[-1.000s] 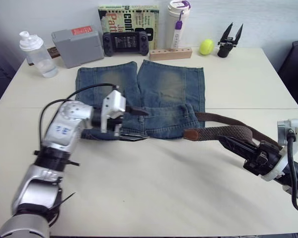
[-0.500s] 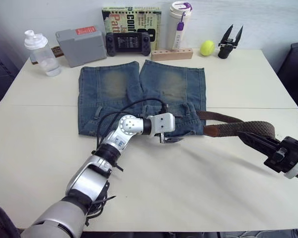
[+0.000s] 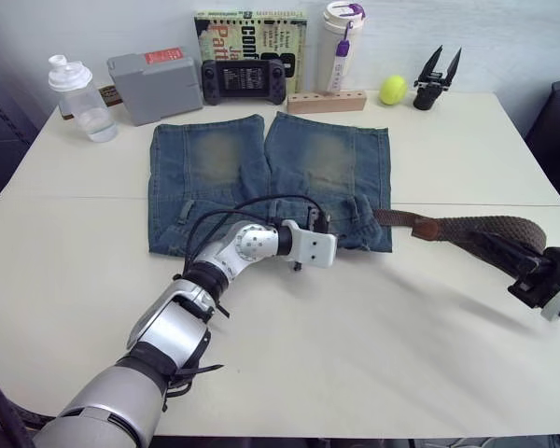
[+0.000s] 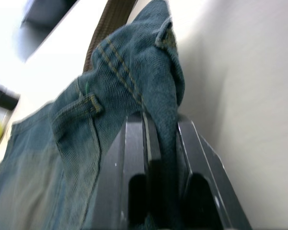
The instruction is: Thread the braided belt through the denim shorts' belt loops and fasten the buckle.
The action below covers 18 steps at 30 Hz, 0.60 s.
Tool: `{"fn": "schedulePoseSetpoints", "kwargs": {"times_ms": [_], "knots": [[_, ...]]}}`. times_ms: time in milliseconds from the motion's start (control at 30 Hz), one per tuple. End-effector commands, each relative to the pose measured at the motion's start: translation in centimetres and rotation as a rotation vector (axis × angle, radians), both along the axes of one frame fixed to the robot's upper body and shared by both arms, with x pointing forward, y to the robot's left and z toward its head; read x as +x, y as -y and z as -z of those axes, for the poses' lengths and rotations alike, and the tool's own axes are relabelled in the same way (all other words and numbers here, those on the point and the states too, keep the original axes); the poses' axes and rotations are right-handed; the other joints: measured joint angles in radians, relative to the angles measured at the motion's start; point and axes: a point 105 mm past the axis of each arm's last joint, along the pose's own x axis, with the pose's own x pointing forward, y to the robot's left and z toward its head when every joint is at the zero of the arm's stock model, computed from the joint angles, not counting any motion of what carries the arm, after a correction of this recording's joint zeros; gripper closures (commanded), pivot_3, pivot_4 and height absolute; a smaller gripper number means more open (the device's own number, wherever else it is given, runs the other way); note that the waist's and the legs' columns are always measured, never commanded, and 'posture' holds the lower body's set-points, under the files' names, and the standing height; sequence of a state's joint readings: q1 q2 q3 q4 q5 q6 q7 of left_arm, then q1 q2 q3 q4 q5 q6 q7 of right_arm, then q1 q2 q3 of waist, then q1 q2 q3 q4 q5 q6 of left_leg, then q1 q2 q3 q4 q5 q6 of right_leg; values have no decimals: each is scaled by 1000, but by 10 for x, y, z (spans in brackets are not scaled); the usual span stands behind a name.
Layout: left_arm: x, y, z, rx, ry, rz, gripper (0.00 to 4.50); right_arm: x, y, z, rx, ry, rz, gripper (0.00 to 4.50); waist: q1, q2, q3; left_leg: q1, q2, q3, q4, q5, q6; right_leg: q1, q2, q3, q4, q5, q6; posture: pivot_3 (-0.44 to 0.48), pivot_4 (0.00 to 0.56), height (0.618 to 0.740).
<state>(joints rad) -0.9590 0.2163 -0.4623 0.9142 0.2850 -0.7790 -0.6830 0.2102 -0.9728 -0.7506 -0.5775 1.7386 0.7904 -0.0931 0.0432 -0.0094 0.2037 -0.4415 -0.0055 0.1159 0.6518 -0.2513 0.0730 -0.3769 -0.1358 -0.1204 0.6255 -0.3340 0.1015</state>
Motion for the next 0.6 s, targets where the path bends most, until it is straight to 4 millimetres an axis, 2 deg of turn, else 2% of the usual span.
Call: {"fn": "schedulePoseSetpoints", "kwargs": {"times_ms": [33, 133, 300, 367, 433, 533, 600], "knots": [[-30, -4, -1, 28, -13, 167, 4479, -4, -10, -2, 18, -7, -37, 4500, -1, 0, 0, 0, 0, 0, 0, 0, 0, 0, 0, -1, 0, 0, 0, 0, 150, 696], [-47, -24, 10, 98, -70, 215, 4479, -10, -22, 8, 47, -51, -68, 4500, -7, 0, 0, 0, 0, 0, 2, 0, 0, 1, 0, -1, 1, 0, 0, 0, 150, 696], [-72, -39, 20, 143, -195, 263, 4479, -18, -36, 18, 109, -105, -88, 4500, -20, 1, -1, 1, 0, -2, 6, 0, 2, 4, 0, -1, 3, 1, 1, 0, 150, 696], [-79, -42, 23, 171, -251, 270, 3470, -21, -43, 23, 129, -131, -101, 4500, -19, 2, -1, 2, 0, -2, 6, -1, 2, 5, -1, 0, 3, 1, 1, 0, 150, 696], [-79, -42, 17, 151, -328, 248, 2793, -21, -49, 25, 160, -135, -102, 4500, -18, 2, -1, 2, 0, -3, 6, -1, 2, 5, -1, -1, 3, 1, 1, 0, 150, 696], [-67, -40, -9, 42, -423, 166, 1512, -21, -56, 27, 211, -146, -89, 4500, -19, 2, -1, 1, 0, -3, 6, 0, 2, 5, 0, -1, 3, 1, 1, 0, 150, 696], [-57, -48, -32, -12, -489, 109, 612, -24, -59, 32, 230, -168, -72, 4500, -20, 2, -1, 1, 0, -3, 7, 0, 2, 5, 0, -1, 3, 1, 1, 0, 150, 696]]}}
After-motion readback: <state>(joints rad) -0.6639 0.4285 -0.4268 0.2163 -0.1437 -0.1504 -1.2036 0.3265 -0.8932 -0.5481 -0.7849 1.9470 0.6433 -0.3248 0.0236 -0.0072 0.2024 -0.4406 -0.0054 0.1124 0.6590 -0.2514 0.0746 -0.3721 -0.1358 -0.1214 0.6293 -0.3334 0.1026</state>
